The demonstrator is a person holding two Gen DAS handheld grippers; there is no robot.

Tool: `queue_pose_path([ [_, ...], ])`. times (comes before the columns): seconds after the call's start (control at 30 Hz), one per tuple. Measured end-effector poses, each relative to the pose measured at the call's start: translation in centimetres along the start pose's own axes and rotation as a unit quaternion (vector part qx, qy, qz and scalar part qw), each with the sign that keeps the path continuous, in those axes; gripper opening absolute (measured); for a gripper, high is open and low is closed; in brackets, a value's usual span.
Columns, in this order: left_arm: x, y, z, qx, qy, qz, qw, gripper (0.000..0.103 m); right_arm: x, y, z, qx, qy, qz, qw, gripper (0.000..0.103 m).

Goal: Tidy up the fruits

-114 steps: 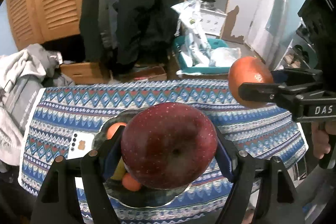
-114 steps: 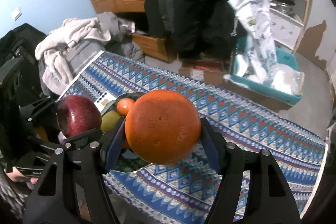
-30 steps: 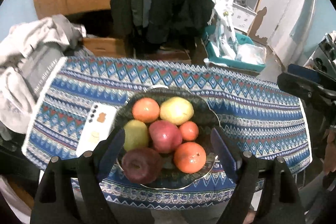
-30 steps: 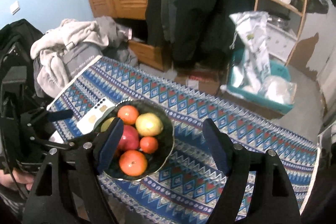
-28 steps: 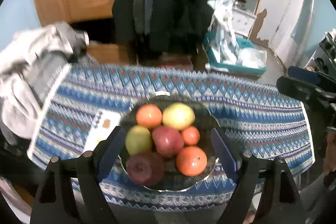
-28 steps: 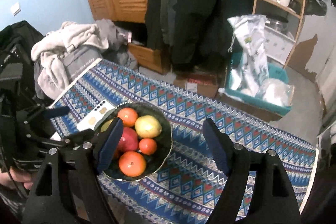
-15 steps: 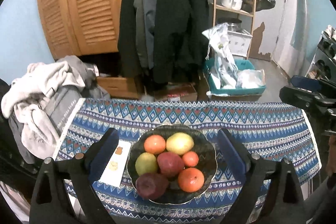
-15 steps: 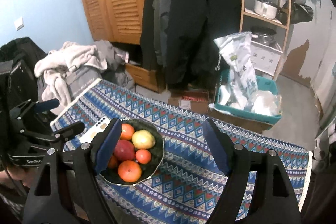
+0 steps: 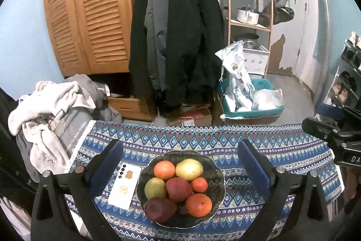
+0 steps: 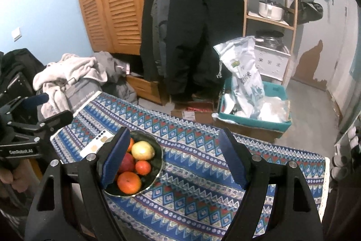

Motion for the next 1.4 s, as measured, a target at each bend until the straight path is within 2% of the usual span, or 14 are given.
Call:
queue_pose_path([
  [0.2,0.2,-0.3,-0.9,-0.005,-0.016,0.008,0.9998,0.102,0.2,0.0,-0.3,-0.001,-0.006,0.004,1.0,0.079],
  [0.67,0.8,-0.9,-1.4,-0.009,-0.018,0.031,0.9993,0.102,0.1,0.2,0.0,-0.003,-0.002,0.005,1.0,0.079],
  [1.4,1.0,-0.7,-1.6,-0.008,-0.022,0.03,0.9993,0.102,-0.1,0.4,0.2,-0.004,-0.002,0.005,1.0,0.079],
])
Point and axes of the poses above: each gripper's, at about its wrist camera, not at the fingertips, and y roughly against the way its jaws point, z to its left, x to its underside, the point moved 4 cm from there along -y, roughly the way its jaws point, and after that the axes turned 8 degrees about -z, right-handed, at the moved point
